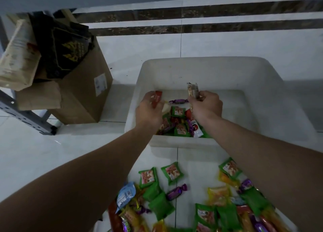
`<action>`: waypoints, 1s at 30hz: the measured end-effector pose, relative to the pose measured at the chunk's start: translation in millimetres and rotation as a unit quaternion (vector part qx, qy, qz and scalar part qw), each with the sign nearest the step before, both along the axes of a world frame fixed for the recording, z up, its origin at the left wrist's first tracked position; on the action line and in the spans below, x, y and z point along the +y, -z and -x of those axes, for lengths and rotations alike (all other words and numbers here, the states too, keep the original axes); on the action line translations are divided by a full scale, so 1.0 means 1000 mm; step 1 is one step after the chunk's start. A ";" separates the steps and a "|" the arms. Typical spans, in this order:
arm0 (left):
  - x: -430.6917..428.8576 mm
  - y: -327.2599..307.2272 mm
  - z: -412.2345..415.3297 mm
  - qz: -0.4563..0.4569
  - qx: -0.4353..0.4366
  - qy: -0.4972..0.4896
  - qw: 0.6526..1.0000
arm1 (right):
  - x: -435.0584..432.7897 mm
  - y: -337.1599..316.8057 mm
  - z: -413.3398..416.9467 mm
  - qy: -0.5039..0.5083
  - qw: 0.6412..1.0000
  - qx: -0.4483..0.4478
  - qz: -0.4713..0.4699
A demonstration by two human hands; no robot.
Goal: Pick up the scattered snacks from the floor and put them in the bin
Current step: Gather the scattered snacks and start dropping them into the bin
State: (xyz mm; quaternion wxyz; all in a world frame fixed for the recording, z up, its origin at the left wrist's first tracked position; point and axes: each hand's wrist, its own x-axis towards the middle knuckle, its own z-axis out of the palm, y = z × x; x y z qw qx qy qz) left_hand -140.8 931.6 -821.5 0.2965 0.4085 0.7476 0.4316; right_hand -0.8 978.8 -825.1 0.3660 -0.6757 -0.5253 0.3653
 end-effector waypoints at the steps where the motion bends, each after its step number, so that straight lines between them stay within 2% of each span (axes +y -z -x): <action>1: -0.002 -0.002 0.002 -0.004 0.012 0.006 1.000 | 0.000 0.001 -0.001 0.002 1.000 -0.005 0.001; 6: -0.012 -0.016 0.010 -0.018 0.047 0.032 0.998 | -0.012 -0.005 0.001 -0.011 1.000 -0.020 -0.016; 13: -0.051 -0.040 0.048 -0.027 0.079 0.016 0.996 | -0.046 -0.032 0.042 -0.149 0.983 -0.069 -0.084; 17: -0.091 -0.049 0.093 -0.039 0.115 -0.024 0.992 | -0.065 -0.054 0.089 -0.230 0.959 -0.104 -0.129; 21: -0.145 -0.062 0.149 -0.041 0.129 -0.078 0.988 | -0.092 -0.071 0.155 -0.303 0.937 -0.095 -0.146; 25: -0.214 -0.063 0.207 -0.018 0.186 -0.157 0.970 | -0.133 -0.079 0.221 -0.375 0.916 -0.068 -0.129; 30: -0.308 -0.038 0.260 0.036 0.176 -0.242 0.953 | -0.199 -0.059 0.280 -0.456 0.883 -0.047 -0.101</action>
